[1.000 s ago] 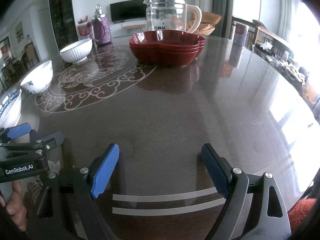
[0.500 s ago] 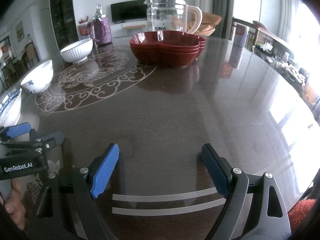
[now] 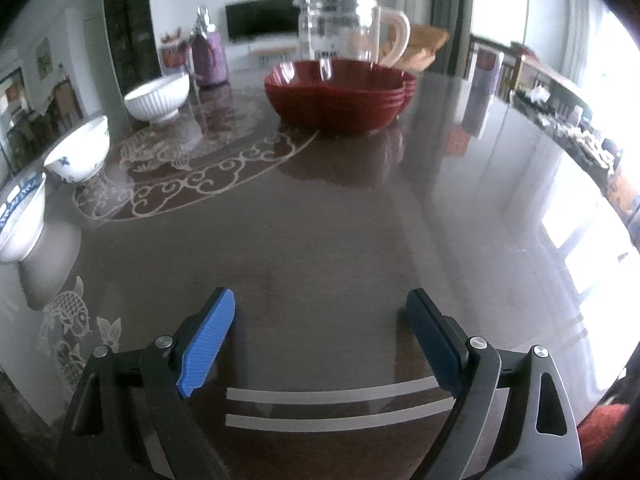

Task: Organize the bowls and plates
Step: 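Grasp the blue-and-white plate rim with the left tool while the right tool grasps it too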

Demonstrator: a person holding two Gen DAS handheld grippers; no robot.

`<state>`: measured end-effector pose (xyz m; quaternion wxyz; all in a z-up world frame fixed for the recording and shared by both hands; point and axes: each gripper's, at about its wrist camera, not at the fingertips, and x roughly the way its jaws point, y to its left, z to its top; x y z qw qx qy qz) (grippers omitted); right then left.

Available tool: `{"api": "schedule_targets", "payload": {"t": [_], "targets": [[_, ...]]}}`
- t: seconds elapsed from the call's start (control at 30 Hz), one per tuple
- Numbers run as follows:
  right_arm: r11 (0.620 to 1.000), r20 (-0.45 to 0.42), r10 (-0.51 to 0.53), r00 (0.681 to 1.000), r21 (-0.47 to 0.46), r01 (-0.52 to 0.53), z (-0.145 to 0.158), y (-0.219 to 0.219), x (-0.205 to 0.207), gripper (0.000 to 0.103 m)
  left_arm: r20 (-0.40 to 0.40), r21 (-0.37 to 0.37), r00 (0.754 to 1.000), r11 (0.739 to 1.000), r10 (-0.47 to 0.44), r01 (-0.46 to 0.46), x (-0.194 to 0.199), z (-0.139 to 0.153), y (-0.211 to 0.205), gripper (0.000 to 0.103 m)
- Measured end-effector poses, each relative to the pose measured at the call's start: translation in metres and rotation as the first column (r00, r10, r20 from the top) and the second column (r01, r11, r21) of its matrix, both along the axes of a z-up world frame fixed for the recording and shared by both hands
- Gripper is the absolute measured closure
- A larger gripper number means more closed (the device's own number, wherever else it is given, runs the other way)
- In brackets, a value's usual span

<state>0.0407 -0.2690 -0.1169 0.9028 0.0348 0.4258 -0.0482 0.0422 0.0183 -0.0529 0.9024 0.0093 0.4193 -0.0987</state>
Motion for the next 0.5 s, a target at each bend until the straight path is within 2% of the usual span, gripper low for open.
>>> {"api": "schedule_targets", "payload": {"t": [0.1,0.2,0.27,0.37,0.43,0.5], "targets": [[0.995,0.025,0.066,0.998,0.073,-0.068,0.022,0.019,0.007,0.013,0.013,0.011,0.993,0.993,0.117,-0.117,0.002,0.011,0.057,0.000],[0.975,0.052,0.188,0.981,0.115,-0.193,0.047,0.058,0.023,0.013,0.016,0.032,0.970,0.969,0.244,-0.244,0.013,0.014,0.108,0.000],[0.950,0.058,0.272,0.961,0.144,-0.278,0.060,0.086,0.036,0.013,-0.024,0.020,0.948,0.948,0.319,-0.318,0.027,0.011,0.142,0.000],[0.898,0.052,0.374,0.926,0.227,-0.376,0.071,0.126,0.062,0.014,-0.105,-0.016,0.933,0.937,0.344,-0.348,0.045,-0.003,0.172,0.000],[0.859,0.019,0.420,0.907,0.313,-0.405,0.068,0.147,0.086,0.014,-0.150,-0.033,0.926,0.934,0.348,-0.356,0.059,-0.014,0.179,0.001],[0.841,-0.015,0.436,0.900,0.364,-0.401,0.062,0.160,0.104,0.014,-0.198,-0.070,0.921,0.932,0.336,-0.355,0.070,-0.025,0.184,0.002]]}}
